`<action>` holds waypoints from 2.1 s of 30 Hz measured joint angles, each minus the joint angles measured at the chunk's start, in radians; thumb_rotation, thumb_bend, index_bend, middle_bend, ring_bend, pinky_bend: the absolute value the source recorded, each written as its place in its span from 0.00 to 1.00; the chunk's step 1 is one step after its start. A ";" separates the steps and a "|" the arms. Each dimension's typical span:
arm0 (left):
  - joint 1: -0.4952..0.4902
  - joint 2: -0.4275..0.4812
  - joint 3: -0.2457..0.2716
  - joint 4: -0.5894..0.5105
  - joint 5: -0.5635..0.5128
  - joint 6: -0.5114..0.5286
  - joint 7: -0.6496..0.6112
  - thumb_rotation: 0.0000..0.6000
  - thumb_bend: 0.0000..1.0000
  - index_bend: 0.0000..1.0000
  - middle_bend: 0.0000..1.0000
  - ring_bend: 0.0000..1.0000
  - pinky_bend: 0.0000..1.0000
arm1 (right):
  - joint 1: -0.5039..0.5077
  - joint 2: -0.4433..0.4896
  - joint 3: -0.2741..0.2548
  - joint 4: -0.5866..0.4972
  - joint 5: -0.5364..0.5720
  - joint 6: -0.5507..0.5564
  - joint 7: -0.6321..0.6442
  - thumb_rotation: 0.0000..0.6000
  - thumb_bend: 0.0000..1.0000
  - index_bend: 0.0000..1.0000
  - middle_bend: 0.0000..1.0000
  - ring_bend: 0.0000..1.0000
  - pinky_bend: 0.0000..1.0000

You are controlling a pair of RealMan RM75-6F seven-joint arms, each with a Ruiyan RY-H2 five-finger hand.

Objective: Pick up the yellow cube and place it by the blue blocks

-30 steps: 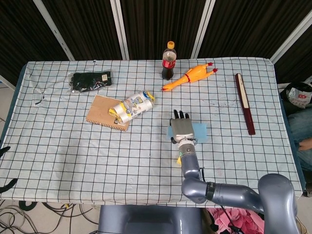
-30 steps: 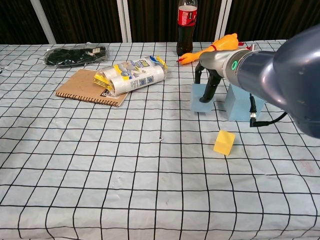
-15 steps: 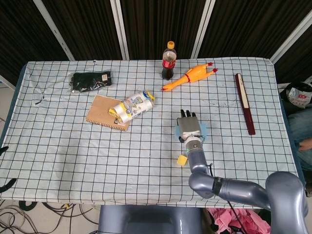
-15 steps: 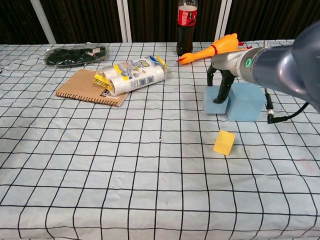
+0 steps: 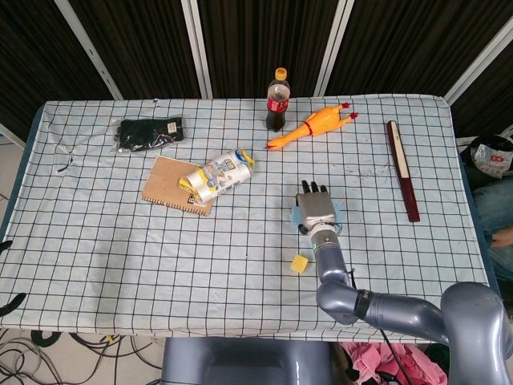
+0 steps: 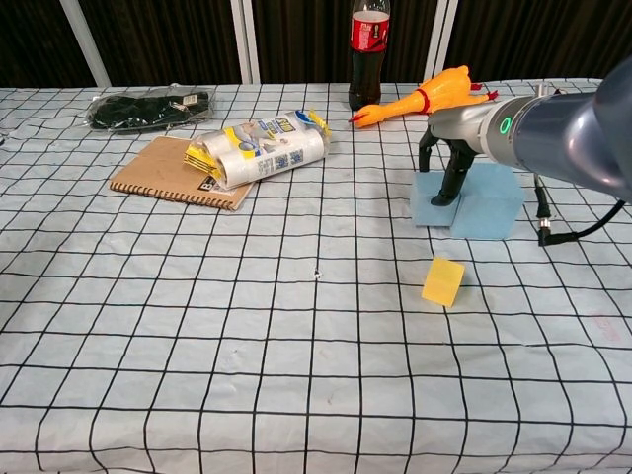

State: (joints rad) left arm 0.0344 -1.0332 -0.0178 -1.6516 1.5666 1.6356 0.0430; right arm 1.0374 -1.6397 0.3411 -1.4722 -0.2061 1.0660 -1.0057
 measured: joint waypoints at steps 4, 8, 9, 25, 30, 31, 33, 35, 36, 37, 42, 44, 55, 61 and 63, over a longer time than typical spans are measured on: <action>0.000 -0.001 -0.001 0.001 -0.002 0.000 0.002 1.00 0.04 0.17 0.06 0.00 0.00 | 0.001 0.000 -0.006 0.007 -0.004 -0.003 0.014 1.00 0.30 0.43 0.00 0.00 0.09; 0.001 -0.001 -0.001 0.000 -0.002 0.000 0.002 1.00 0.04 0.17 0.06 0.00 0.00 | 0.001 0.001 -0.015 0.016 -0.005 -0.012 0.022 1.00 0.30 0.43 0.00 0.00 0.09; 0.000 -0.001 -0.002 0.000 -0.002 0.000 0.003 1.00 0.04 0.17 0.06 0.00 0.00 | 0.002 0.002 -0.017 0.018 -0.003 -0.014 0.023 1.00 0.30 0.43 0.00 0.00 0.09; 0.001 -0.003 -0.004 0.001 -0.007 0.000 0.009 1.00 0.04 0.17 0.06 0.00 0.00 | 0.006 0.000 -0.037 0.030 -0.009 -0.016 0.057 1.00 0.30 0.43 0.00 0.00 0.09; 0.002 -0.002 -0.003 0.000 -0.008 -0.001 0.009 1.00 0.04 0.17 0.06 0.00 0.00 | 0.006 0.001 -0.044 0.033 -0.009 -0.020 0.064 1.00 0.30 0.43 0.00 0.00 0.09; 0.002 -0.002 -0.004 -0.001 -0.008 -0.001 0.010 1.00 0.04 0.17 0.06 0.00 0.00 | 0.006 0.001 -0.045 0.034 -0.008 -0.021 0.065 1.00 0.30 0.43 0.00 0.00 0.09; 0.001 -0.003 -0.004 -0.001 -0.009 -0.001 0.011 1.00 0.04 0.17 0.06 0.00 0.00 | 0.006 0.002 -0.046 0.034 -0.008 -0.021 0.068 1.00 0.30 0.43 0.00 0.00 0.09; 0.002 -0.003 -0.005 0.000 -0.009 -0.001 0.012 1.00 0.04 0.17 0.06 0.00 0.00 | 0.006 0.003 -0.047 0.033 -0.008 -0.021 0.071 1.00 0.30 0.43 0.00 0.00 0.09; 0.002 -0.003 -0.005 0.000 -0.010 -0.001 0.012 1.00 0.04 0.17 0.06 0.00 0.00 | 0.006 0.004 -0.048 0.032 -0.008 -0.020 0.073 1.00 0.30 0.43 0.00 0.00 0.09; 0.002 -0.003 -0.005 0.000 -0.010 -0.001 0.013 1.00 0.04 0.17 0.06 0.00 0.00 | 0.007 0.004 -0.049 0.032 -0.009 -0.020 0.073 1.00 0.30 0.43 0.00 0.00 0.09; 0.002 -0.003 -0.005 0.000 -0.010 -0.001 0.013 1.00 0.04 0.17 0.06 0.00 0.00 | 0.006 0.004 -0.055 0.033 -0.010 -0.020 0.078 1.00 0.30 0.43 0.00 0.00 0.09; 0.002 -0.003 -0.006 0.000 -0.011 -0.002 0.013 1.00 0.04 0.17 0.06 0.00 0.00 | 0.006 0.004 -0.058 0.034 -0.010 -0.021 0.080 1.00 0.30 0.43 0.00 0.00 0.09; 0.002 -0.004 -0.006 -0.001 -0.012 -0.002 0.016 1.00 0.04 0.17 0.06 0.00 0.00 | 0.008 0.004 -0.069 0.031 -0.008 -0.011 0.080 1.00 0.30 0.40 0.00 0.00 0.09; 0.002 -0.003 -0.006 -0.001 -0.012 -0.002 0.015 1.00 0.04 0.17 0.06 0.00 0.00 | 0.008 0.004 -0.073 0.030 -0.007 -0.009 0.081 1.00 0.29 0.35 0.00 0.00 0.09; 0.002 -0.003 -0.006 -0.002 -0.013 -0.003 0.016 1.00 0.04 0.17 0.06 0.00 0.00 | 0.008 0.003 -0.073 0.031 -0.006 -0.009 0.081 1.00 0.29 0.34 0.00 0.00 0.09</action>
State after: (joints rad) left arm 0.0368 -1.0366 -0.0240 -1.6534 1.5538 1.6329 0.0591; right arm 1.0455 -1.6366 0.2676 -1.4409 -0.2125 1.0567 -0.9244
